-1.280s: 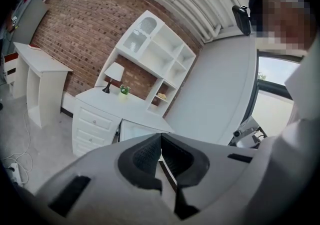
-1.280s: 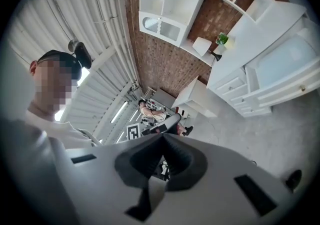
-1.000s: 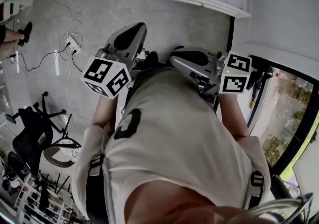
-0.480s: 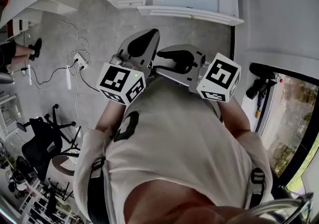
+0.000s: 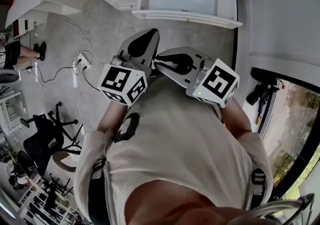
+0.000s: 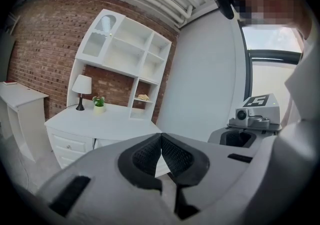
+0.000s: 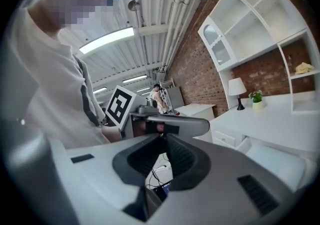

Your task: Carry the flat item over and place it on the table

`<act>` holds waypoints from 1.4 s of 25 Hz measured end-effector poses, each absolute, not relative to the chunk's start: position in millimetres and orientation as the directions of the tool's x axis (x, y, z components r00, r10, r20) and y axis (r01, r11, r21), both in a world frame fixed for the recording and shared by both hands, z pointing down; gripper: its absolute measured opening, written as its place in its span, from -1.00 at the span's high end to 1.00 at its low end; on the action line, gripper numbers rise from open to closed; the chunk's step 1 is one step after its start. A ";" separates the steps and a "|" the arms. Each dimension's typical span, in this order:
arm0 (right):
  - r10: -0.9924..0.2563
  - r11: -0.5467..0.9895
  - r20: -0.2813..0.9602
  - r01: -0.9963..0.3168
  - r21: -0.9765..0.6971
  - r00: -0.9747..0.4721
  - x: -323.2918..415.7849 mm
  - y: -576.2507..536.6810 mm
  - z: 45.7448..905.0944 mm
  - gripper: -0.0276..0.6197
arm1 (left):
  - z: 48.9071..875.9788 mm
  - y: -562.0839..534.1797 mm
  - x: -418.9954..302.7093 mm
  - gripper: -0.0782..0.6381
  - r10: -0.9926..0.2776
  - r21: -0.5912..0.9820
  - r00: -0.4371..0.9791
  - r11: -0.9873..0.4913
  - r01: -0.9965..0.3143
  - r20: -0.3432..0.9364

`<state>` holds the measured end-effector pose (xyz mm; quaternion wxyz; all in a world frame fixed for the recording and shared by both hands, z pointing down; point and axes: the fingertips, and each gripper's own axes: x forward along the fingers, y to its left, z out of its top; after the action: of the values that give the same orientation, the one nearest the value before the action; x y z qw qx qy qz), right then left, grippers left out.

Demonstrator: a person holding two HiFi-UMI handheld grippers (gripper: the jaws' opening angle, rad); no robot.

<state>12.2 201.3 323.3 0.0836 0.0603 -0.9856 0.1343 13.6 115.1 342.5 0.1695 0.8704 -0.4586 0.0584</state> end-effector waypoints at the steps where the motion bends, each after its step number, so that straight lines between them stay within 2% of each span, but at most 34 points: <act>1: -0.093 0.957 0.178 -0.137 -0.254 -0.980 16.5 200.1 323.5 0.76 | 342.0 113.3 17.5 0.73 -0.782 0.238 0.568 -0.519 -0.821 0.257; 5: -0.095 0.958 0.162 -0.135 -0.253 -0.982 33.9 193.8 321.6 0.76 | 337.3 107.5 33.6 0.73 -0.791 0.230 0.557 -0.510 -0.829 0.253; 8: -0.100 0.954 0.170 -0.143 -0.263 -0.980 44.7 191.6 319.2 0.88 | 336.1 103.6 45.6 0.73 -0.790 0.219 0.555 -0.512 -0.831 0.259; 19: -0.063 0.937 0.077 -0.086 -0.338 -0.995 59.1 177.7 316.6 0.89 | 335.3 86.1 57.5 0.73 -0.777 0.210 0.569 -0.529 -0.822 0.269; 31: 0.045 0.873 -0.054 0.065 -0.483 -0.998 6.2 148.8 298.3 0.90 | 346.6 46.0 -6.2 0.73 -0.757 0.342 0.615 -0.530 -0.776 0.222; 35: 0.022 0.857 -0.009 0.023 -0.515 -1.000 -12.2 128.1 304.1 0.90 | 354.6 27.3 -43.8 0.73 -0.768 0.405 0.606 -0.496 -0.768 0.208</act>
<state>-12.2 128.1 304.1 -0.0015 -0.0118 -0.9636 0.2670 -43.8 27.3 354.6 0.2339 0.8649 -0.4441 0.0000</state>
